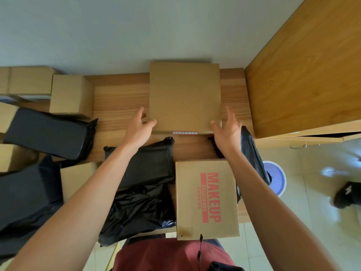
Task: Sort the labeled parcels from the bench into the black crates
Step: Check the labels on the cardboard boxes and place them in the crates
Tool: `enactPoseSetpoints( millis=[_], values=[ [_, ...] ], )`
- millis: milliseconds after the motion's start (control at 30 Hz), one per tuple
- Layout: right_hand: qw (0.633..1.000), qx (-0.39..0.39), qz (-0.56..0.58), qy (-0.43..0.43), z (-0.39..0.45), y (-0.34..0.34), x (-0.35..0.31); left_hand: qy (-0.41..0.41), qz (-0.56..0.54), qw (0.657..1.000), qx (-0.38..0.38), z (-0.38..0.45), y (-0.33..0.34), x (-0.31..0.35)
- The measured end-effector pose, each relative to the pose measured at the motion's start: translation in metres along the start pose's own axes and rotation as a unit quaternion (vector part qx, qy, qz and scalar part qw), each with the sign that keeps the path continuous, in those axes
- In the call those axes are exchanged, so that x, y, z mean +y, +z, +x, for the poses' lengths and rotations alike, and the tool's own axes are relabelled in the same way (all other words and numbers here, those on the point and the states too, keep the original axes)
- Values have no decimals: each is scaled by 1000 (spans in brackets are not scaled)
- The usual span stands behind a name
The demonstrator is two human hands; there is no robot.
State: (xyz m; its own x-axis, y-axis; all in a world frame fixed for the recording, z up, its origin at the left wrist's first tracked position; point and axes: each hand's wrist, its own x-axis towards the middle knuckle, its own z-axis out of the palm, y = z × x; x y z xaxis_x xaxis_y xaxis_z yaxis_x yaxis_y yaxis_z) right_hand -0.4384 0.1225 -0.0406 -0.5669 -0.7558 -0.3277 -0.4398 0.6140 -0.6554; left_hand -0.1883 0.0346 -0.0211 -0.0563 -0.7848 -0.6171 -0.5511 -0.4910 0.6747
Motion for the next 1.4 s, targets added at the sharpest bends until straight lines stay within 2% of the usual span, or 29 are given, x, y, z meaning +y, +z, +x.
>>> enactPoseSetpoints(
  millis=[67, 133, 300, 500, 733, 933, 1033, 1100, 1233, 1400],
  values=[
    [996, -44, 46, 67, 6, 0, 2, -17, -32, 999, -14, 2, 0, 3],
    [993, -60, 63, 84, 8, 1, 3, -13, -41, 999, -30, 1, 1, 5],
    [994, -62, 62, 68, 11, -1, -4, -6, -46, 998, -44, -4, 1, 3],
    [989, -24, 135, 56, -11, -13, -17, 27, -35, 999, -21, -15, -11, -10],
    [978, 2, 210, 8, -53, -30, -34, 71, -73, 994, 37, -56, -32, -11],
    [978, -15, 204, -26, -73, -37, -47, 124, -44, 986, 103, -86, -43, -16],
    [968, -68, 241, -10, -75, -41, -53, 133, -37, 985, 100, -95, -49, -28],
    [972, -88, 214, -29, -72, -41, -52, 136, -36, 984, 105, -102, -50, -34],
    [965, -84, 245, -34, -77, -37, -49, 134, -52, 982, 126, -115, -51, -39],
    [956, -72, 279, -61, -89, -31, -42, 111, -158, 978, 75, -128, -60, -28]
  ],
)
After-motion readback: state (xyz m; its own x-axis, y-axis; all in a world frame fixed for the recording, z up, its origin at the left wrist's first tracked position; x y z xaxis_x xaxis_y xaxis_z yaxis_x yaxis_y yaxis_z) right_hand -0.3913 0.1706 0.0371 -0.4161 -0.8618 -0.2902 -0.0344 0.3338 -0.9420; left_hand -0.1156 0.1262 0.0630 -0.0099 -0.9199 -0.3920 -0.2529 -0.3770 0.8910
